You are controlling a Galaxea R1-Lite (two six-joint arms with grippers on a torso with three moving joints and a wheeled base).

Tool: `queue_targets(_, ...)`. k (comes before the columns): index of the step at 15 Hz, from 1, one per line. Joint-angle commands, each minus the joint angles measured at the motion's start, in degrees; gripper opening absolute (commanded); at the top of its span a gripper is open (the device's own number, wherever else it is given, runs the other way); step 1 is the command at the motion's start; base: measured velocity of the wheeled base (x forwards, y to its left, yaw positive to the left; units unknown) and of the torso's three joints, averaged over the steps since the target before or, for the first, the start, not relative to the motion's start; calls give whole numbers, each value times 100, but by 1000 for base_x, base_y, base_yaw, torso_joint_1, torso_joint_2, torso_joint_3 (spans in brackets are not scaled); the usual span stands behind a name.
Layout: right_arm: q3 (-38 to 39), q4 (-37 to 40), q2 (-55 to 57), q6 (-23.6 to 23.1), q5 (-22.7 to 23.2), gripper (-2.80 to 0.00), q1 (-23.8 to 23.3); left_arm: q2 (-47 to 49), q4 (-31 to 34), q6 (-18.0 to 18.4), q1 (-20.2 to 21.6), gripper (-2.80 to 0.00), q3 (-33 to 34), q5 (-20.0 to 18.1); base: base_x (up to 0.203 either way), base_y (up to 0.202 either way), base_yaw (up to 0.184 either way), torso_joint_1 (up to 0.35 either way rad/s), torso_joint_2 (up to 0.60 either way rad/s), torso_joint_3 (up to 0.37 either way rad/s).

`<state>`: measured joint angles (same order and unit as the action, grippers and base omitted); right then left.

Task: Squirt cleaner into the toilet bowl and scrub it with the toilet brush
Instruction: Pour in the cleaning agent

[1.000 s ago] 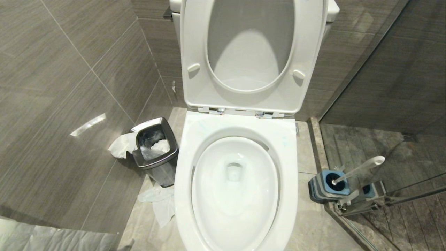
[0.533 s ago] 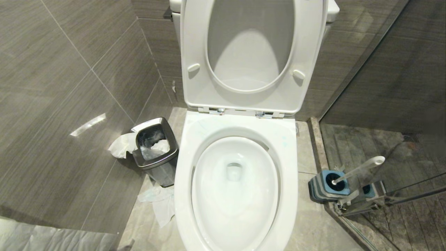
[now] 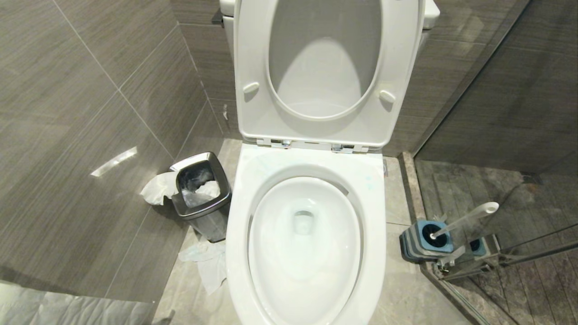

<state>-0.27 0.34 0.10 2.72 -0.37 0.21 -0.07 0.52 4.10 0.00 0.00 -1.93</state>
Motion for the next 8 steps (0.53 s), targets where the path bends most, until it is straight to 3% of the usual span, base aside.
queue_targets(1, 9, -8, -1, 1, 1, -280, 6, 7, 0, 3, 0, -280, 18, -1, 0, 0, 0, 0, 0, 0)
queue_targets(8, 9, -17, -1, 9, -7, -280, 6, 7, 0, 97, 0, -280, 18, -24, 0, 0, 0, 0, 0, 0)
